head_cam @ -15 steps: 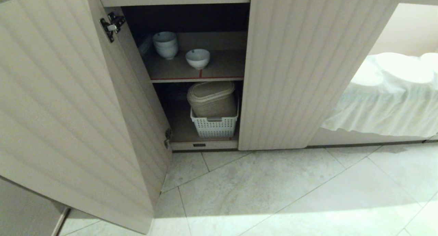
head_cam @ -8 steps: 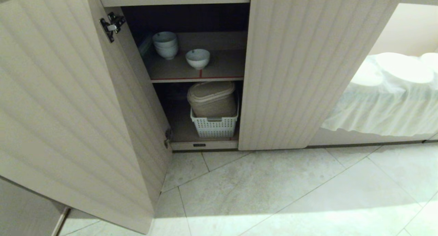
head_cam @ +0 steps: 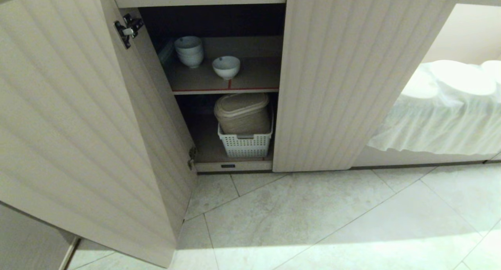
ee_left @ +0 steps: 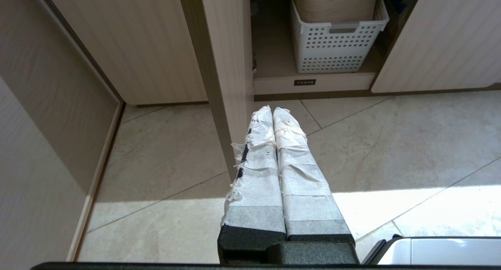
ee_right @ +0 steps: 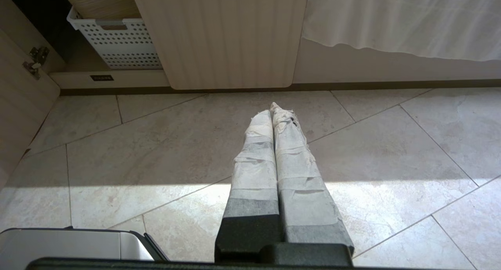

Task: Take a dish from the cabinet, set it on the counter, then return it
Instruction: Take the bowl from the cabinet

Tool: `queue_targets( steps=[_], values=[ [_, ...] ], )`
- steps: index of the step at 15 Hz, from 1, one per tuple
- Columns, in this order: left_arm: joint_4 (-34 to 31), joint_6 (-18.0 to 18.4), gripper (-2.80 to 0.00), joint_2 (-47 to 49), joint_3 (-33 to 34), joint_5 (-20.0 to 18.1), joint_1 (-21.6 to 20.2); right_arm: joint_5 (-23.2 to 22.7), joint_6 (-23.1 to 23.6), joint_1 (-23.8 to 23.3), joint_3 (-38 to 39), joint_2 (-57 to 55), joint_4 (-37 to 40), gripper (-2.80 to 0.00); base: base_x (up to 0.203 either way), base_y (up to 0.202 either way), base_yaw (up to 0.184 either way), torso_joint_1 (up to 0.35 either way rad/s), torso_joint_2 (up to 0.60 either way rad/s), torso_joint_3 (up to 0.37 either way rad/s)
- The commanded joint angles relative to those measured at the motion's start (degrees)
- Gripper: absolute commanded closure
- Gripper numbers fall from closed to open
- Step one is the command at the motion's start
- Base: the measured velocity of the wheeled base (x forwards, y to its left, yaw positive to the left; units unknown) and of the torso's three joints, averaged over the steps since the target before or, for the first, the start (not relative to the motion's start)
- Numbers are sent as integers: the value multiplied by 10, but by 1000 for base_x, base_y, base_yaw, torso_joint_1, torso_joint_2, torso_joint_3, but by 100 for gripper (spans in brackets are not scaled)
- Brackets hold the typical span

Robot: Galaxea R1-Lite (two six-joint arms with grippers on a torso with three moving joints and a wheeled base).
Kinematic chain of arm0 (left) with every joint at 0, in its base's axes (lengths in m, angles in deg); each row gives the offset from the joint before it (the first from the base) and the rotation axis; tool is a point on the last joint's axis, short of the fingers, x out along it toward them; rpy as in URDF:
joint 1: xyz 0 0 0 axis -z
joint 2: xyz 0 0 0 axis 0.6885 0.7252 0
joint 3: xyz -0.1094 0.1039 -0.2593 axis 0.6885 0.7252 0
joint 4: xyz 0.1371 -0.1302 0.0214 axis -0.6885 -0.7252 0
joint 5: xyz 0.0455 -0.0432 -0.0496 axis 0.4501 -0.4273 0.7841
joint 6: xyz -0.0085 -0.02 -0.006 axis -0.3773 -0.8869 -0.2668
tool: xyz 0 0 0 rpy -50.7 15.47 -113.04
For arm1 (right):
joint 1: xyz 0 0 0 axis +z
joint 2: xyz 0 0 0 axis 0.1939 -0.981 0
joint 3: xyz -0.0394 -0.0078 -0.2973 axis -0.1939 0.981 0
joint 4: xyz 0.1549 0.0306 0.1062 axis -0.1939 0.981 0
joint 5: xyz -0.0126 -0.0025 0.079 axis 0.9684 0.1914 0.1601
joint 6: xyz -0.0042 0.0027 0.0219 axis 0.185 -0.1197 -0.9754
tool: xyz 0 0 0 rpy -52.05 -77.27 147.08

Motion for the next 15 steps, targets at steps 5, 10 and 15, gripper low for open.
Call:
queue_targets(
  steps=[5,10,15],
  values=[
    [0,-1,0,0,0,0,0,0,0,0,0,0,0,0,0,0,0,0,0,0],
    [0,0,0,0,0,0,0,0,0,0,0,0,0,0,0,0,0,0,0,0],
    [0,-1,0,0,0,0,0,0,0,0,0,0,0,0,0,0,0,0,0,0]
  ],
)
